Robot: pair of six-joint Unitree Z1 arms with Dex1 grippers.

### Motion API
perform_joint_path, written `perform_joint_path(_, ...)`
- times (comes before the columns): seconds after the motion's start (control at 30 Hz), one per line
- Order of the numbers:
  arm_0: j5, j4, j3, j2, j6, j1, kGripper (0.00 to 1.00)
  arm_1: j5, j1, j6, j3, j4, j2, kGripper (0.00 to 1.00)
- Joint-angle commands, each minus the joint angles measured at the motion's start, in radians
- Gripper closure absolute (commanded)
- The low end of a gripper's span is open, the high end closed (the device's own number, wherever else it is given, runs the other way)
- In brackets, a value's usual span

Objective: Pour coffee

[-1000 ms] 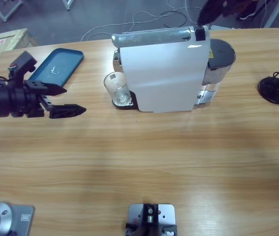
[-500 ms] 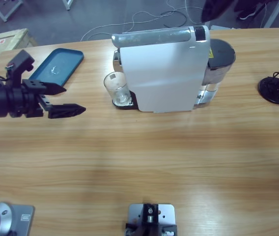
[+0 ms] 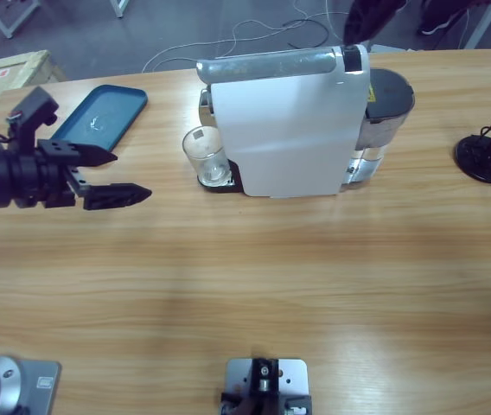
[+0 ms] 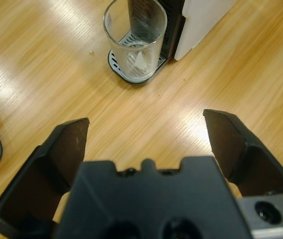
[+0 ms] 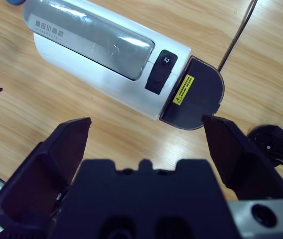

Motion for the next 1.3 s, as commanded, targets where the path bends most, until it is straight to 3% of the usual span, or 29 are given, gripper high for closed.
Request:
perform_joint_path(0.03, 0.013, 0.019, 0.012, -0.024, -0.007, -0.008, 0.009, -0.007, 0.011, 0.01, 0.017, 0.021, 0.013, 0.0)
perform_joint_path(1.07, 0.016, 0.021, 0.022, -0.034, 0.001, -0.009, 0.009, -0.005, 0.012, 0.034, 0.033, 0.01, -0.039, 0.0)
perform_joint_path(1.17, 0.016, 0.021, 0.02, -0.032, 0.004, -0.009, 0.009, -0.032, 0.023, 0.047, 0.132, -0.026, -0.122, 0.0)
perform_joint_path(1.3, 0.016, 0.021, 0.022, -0.036, 0.007, -0.009, 0.009, -0.034, 0.072, 0.047, 0.52, -0.26, -0.359, 0.0)
